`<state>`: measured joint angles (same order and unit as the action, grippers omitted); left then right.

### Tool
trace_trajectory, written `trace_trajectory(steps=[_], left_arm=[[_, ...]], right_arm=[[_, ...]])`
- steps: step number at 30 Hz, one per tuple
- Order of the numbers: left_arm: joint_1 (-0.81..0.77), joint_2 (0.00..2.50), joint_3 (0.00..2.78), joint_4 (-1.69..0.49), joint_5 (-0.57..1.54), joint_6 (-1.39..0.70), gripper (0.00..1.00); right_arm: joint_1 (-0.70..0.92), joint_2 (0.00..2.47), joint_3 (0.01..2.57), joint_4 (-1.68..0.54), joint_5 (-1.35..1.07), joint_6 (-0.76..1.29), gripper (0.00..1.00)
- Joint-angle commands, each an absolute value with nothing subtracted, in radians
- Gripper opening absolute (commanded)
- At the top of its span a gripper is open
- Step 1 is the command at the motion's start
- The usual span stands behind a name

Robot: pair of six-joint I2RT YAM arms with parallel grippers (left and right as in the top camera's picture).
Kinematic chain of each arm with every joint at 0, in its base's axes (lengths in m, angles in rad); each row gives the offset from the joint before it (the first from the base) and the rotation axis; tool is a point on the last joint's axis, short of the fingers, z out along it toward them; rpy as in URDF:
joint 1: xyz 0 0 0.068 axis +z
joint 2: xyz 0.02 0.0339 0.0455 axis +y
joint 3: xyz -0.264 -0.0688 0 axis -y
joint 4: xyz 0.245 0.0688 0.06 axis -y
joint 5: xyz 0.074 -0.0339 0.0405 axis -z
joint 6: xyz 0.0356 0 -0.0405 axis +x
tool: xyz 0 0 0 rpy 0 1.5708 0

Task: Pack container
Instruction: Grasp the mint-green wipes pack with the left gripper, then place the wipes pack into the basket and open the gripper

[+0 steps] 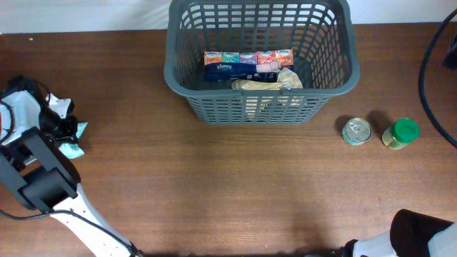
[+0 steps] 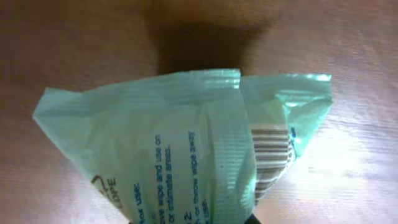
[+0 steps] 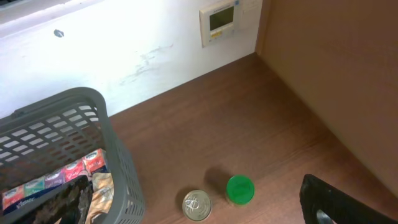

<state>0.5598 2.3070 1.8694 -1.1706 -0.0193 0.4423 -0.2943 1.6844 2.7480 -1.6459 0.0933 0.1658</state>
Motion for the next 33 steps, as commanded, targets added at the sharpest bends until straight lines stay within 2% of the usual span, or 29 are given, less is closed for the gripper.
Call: trace_trajectory(steps=[1, 6, 8, 11, 15, 21, 26, 33], left_arm=[[0.516, 2.306, 2.075, -1.254, 0.032, 0.400, 0.02], [0.409, 2.273, 2.452, -1.401, 0.064, 0.450, 0.02], [0.315, 2.252, 2.663, -1.463, 0.063, 0.541, 0.02], [0.204, 2.226, 2.821, -1.478, 0.063, 0.651, 0.02], [-0.022, 2.201, 2.985, -1.440, 0.063, 0.903, 0.02], [-0.260, 2.208, 2.975, -1.376, 0.065, 1.060, 0.02], [-0.411, 2.244, 2.812, -1.302, 0.063, 1.121, 0.02], [-0.434, 2.367, 2.626, -1.296, 0.048, 1.020, 0.02]], right_arm=[[-0.299, 1.685, 2.749, -1.643, 0.106, 0.173, 0.99], [-0.299, 1.685, 2.749, -1.642, 0.106, 0.173, 0.99], [-0.299, 1.685, 2.749, -1.642, 0.106, 0.173, 0.99], [-0.299, 1.685, 2.749, -1.643, 0.106, 0.173, 0.99], [-0.299, 1.685, 2.749, -1.642, 0.106, 0.173, 0.99], [-0.299, 1.685, 2.749, -1.642, 0.106, 0.173, 0.99], [-0.299, 1.685, 2.749, -1.642, 0.106, 0.173, 0.99], [-0.299, 1.685, 2.749, -1.642, 0.106, 0.173, 0.99]])
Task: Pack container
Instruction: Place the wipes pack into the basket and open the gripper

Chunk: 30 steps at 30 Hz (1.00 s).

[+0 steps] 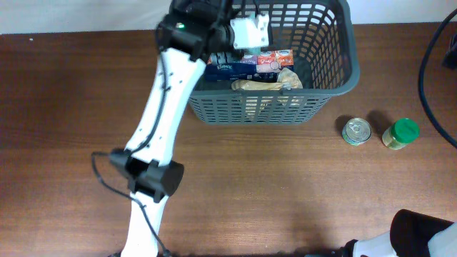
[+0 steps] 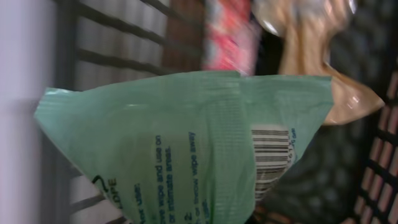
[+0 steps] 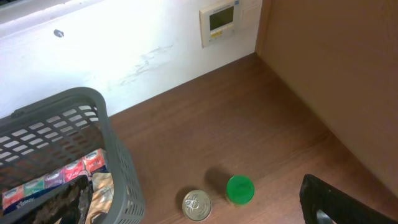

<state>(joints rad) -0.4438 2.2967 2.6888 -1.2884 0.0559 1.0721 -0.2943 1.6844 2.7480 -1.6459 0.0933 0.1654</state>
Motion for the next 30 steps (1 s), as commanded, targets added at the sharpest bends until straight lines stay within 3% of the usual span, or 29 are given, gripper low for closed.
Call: trace_trajectory(steps=[1, 11, 12, 14, 25, 30], left_arm=[[-0.434, 2.391, 2.595, -1.305, 0.007, 0.998, 0.02], [-0.427, 2.515, 2.543, -1.452, 0.003, 0.991, 0.02], [-0.427, 2.515, 2.544, -1.455, 0.001, 0.987, 0.14], [-0.427, 2.511, 2.558, -1.426, -0.051, 0.906, 0.99], [-0.427, 2.332, 2.965, -1.481, -0.076, 0.638, 0.99], [-0.396, 2.170, 2.995, -1.511, -0.194, 0.586, 0.99]], right_arm=[[-0.299, 1.685, 2.749, -1.642, 0.106, 0.173, 0.99], [-0.299, 1.685, 2.749, -1.642, 0.106, 0.173, 0.99], [-0.299, 1.685, 2.749, -1.642, 0.106, 0.173, 0.99], [-0.299, 1.685, 2.749, -1.642, 0.106, 0.173, 0.99], [-0.299, 1.685, 2.749, -1.642, 0.106, 0.173, 0.99], [-0.299, 1.685, 2.749, -1.642, 0.106, 0.173, 0.99]])
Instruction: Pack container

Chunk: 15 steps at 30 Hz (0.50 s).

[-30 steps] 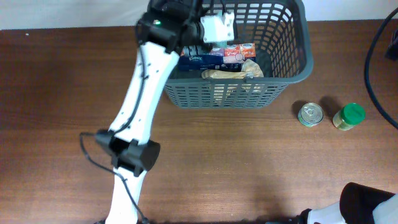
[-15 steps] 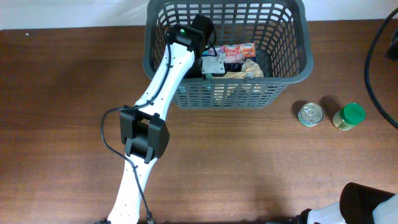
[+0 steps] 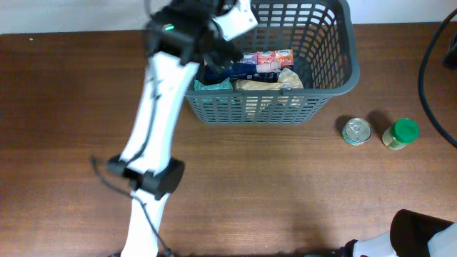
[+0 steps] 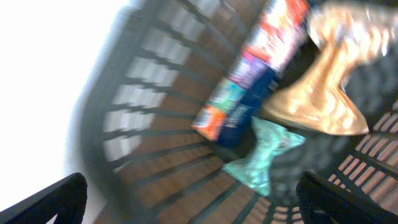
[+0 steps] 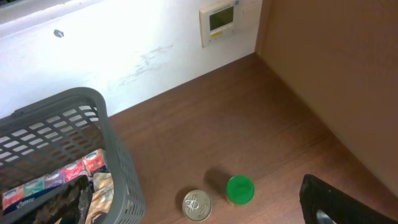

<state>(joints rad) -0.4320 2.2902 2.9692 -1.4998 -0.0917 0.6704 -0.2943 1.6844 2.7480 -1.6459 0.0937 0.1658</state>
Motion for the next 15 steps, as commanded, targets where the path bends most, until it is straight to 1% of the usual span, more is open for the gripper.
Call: trace_trajectory(steps=[1, 6, 7, 9, 10, 13, 15], left_arm=[[-0.373, 2.137, 2.995, -1.517, -0.207, 0.566, 0.99], [-0.192, 2.019, 2.941, -1.510, -0.197, 0.450, 0.99], [-0.113, 1.987, 2.896, -1.493, -0.174, 0.434, 0.99], [-0.034, 1.964, 2.846, -1.483, -0.119, 0.417, 0.99], [0.042, 1.958, 2.803, -1.488, -0.073, 0.341, 0.99], [0.168, 1.972, 2.707, -1.574, 0.016, 0.219, 0.99], [0.226, 1.985, 2.618, -1.616, 0.031, 0.210, 0.99]], right_arm=[[-0.299, 1.685, 2.749, -1.642, 0.106, 0.173, 0.99], [-0.299, 1.685, 2.749, -1.642, 0.106, 0.173, 0.99], [-0.299, 1.685, 2.749, -1.642, 0.106, 0.173, 0.99], [-0.299, 1.685, 2.749, -1.642, 0.106, 0.173, 0.99], [-0.299, 1.685, 2.749, -1.642, 0.106, 0.173, 0.99], [-0.299, 1.685, 2.749, -1.642, 0.106, 0.173, 0.99], [-0.299, 1.685, 2.749, -1.642, 0.104, 0.173, 0.99]])
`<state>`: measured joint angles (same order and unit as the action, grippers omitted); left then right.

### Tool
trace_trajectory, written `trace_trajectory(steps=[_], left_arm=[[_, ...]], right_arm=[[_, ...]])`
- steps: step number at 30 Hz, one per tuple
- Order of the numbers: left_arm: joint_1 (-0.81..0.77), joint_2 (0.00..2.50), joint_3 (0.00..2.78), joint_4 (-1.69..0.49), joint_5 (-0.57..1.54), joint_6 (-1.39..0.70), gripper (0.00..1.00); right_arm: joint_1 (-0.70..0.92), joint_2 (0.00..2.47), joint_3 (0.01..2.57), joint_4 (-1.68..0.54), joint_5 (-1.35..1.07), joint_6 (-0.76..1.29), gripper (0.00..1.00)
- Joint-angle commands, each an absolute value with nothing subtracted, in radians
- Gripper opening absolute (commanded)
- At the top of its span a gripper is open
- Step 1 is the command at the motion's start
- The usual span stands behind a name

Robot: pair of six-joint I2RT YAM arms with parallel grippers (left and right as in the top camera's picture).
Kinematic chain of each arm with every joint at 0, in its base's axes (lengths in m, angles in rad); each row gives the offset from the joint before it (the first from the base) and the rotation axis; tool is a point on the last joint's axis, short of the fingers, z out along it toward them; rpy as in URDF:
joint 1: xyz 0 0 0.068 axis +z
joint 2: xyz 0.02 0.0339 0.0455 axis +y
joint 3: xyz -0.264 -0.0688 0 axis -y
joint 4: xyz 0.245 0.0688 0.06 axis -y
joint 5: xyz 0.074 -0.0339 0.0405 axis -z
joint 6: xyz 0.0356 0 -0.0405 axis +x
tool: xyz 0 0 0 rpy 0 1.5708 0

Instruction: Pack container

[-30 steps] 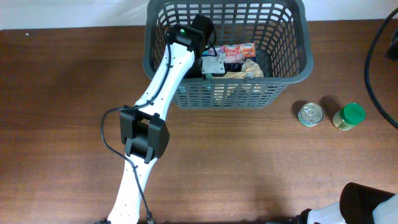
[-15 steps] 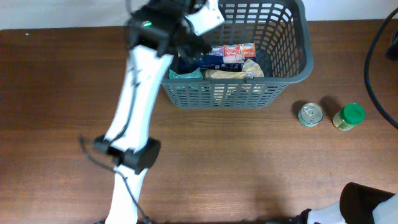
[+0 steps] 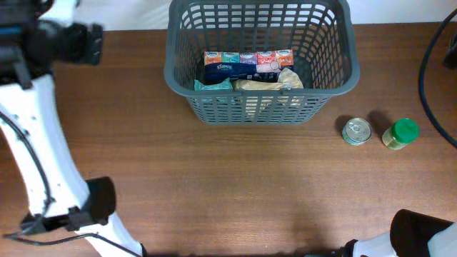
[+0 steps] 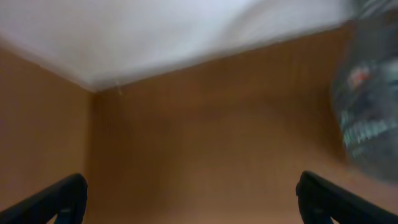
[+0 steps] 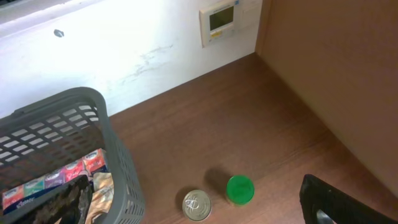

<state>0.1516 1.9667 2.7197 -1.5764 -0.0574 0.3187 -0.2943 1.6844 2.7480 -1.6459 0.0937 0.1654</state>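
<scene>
The grey basket [image 3: 260,53] stands at the back middle of the table. Inside it lie a row of tissue packs [image 3: 246,63], a gold pouch [image 3: 268,83] and a green wipes packet [image 3: 213,84] at the front left. To the basket's right stand a tin can [image 3: 355,131] and a green-lidded jar [image 3: 400,133]. My left gripper [image 4: 193,199] is open and empty over the back left of the table, far from the basket. My right gripper [image 5: 196,202] hangs high at the right, open, with nothing in it.
A white wall with a small panel [image 5: 221,22] runs behind the table. The right arm's base [image 3: 421,234] shows at the front right corner. The left arm [image 3: 36,143] stretches along the table's left side.
My left gripper was open just over the basket's left part, above the dropped green packet. Now it is far to the left of the basket, still open. The right arm has not moved.
My left gripper was shut on the green wipes packet at the table's left edge. Then it held the packet over the basket. Then it was open and the packet lay in the basket's front left, where it stays now that the arm is at the left.
</scene>
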Motion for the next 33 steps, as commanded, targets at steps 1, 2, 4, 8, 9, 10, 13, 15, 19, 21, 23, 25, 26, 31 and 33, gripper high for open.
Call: trace_trajectory(steps=[1, 2, 4, 8, 9, 10, 13, 15, 19, 21, 23, 25, 26, 31, 33], left_arm=[[0.251, 1.989, 2.555, -1.616, 0.031, 0.210, 0.99], [0.264, 1.991, 2.510, -1.613, 0.031, 0.210, 0.99], [0.278, 1.993, 2.420, -1.604, 0.036, 0.210, 0.99], [0.278, 1.995, 2.280, -1.544, 0.043, 0.210, 0.99], [0.278, 1.995, 2.255, -1.524, 0.043, 0.210, 0.99], [0.278, 1.995, 2.225, -1.500, 0.042, 0.210, 0.99], [0.278, 1.996, 2.189, -1.481, 0.042, 0.210, 0.99], [0.278, 1.997, 2.188, -1.480, 0.042, 0.210, 0.99], [0.278, 1.997, 2.188, -1.481, 0.042, 0.210, 0.99], [0.278, 1.997, 2.188, -1.481, 0.042, 0.210, 0.99], [0.278, 1.997, 2.188, -1.481, 0.042, 0.210, 0.99], [0.278, 1.997, 2.188, -1.481, 0.042, 0.210, 0.99], [0.278, 1.997, 2.188, -1.481, 0.042, 0.210, 0.99], [0.278, 1.997, 2.188, -1.481, 0.042, 0.210, 0.99], [0.278, 1.997, 2.188, -1.481, 0.042, 0.210, 0.99]], right_arm=[[-0.299, 1.685, 2.749, -1.642, 0.094, 0.173, 0.99], [-0.299, 1.685, 2.749, -1.641, 0.084, 0.173, 0.99], [-0.299, 1.685, 2.749, -1.612, 0.081, 0.173, 0.99], [-0.320, 1.732, 2.734, -1.658, 0.173, 0.234, 0.96], [-0.330, 1.756, 2.720, -1.692, 0.216, 0.270, 0.96], [-0.346, 1.790, 2.682, -1.699, 0.237, 0.278, 0.95], [-0.386, 1.861, 2.526, -1.693, 0.241, 0.309, 0.96], [-0.413, 1.907, 2.422, -1.664, 0.240, 0.313, 0.95], [-0.469, 1.972, 2.249, -1.570, 0.237, 0.343, 0.96], [-0.496, 1.986, 2.172, -1.527, 0.236, 0.368, 0.96], [-0.524, 1.988, 2.070, -1.453, 0.208, 0.395, 0.96], [-0.535, 1.988, 1.993, -1.395, 0.187, 0.394, 0.96], [-0.538, 1.988, 1.942, -1.352, 0.181, 0.393, 0.99], [-0.529, 1.988, 1.745, -1.184, 0.015, 0.290, 1.00], [-0.524, 1.988, 1.665, -1.093, -0.033, 0.266, 0.99]])
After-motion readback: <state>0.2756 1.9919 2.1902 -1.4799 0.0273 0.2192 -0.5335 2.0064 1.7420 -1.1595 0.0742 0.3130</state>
